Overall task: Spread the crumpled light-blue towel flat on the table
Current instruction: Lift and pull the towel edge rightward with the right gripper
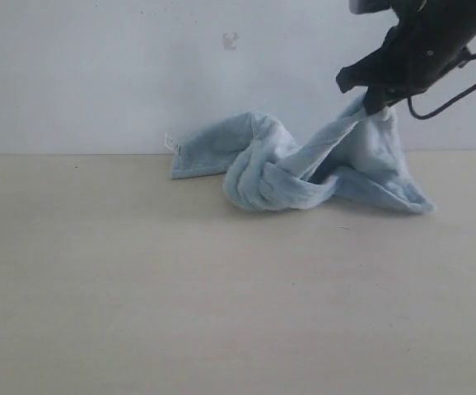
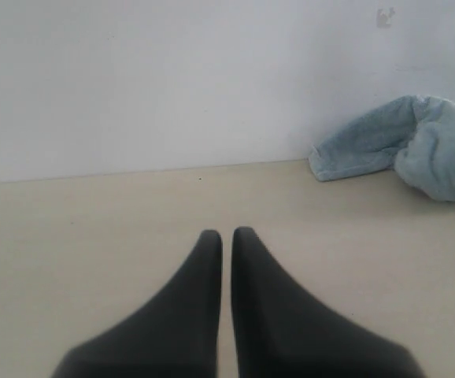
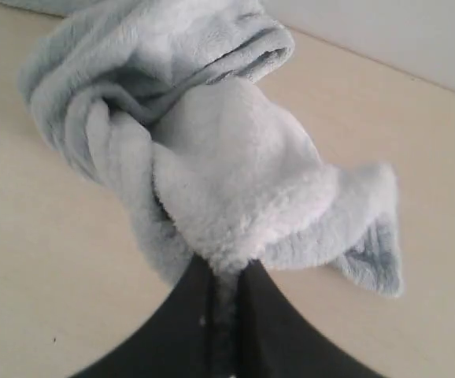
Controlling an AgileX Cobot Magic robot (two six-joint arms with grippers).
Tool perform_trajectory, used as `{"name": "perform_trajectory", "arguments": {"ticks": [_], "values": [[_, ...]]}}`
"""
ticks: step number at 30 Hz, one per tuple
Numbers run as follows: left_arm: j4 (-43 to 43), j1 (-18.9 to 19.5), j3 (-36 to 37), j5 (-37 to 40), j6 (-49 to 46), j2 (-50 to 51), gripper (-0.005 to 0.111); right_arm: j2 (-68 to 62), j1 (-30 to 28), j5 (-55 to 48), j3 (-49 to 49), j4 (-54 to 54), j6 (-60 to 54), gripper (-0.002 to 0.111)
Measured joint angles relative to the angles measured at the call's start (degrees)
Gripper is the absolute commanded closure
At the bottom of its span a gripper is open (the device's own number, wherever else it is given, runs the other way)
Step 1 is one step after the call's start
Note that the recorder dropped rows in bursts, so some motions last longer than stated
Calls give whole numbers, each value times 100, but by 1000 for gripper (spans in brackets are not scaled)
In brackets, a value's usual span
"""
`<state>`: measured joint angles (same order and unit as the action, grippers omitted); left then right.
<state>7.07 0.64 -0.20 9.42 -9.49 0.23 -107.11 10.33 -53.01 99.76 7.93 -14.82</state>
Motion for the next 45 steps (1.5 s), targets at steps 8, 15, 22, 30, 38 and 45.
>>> {"name": "perform_trajectory", "arguments": {"ticks": [8, 15, 22, 30, 38, 45], "values": [[0, 0, 0, 0, 0, 0, 103, 1518, 0, -36, -1064, -417, 266, 108], [0, 0, 0, 0, 0, 0, 103, 3719, 0, 732, -2648, -1119, 707, 108], [0, 0, 0, 0, 0, 0, 103, 5665, 0, 1253, -4274, -2529, 1625, 108], [0, 0, 0, 0, 0, 0, 103, 5689, 0, 981, -5437, -2647, 1934, 108], [0, 0, 0, 0, 0, 0, 103, 5700, 0, 1135, -5492, -2562, 1957, 108], [0, 0, 0, 0, 0, 0, 103, 5707, 0, 1160, -5492, -2531, 1957, 108]]}}
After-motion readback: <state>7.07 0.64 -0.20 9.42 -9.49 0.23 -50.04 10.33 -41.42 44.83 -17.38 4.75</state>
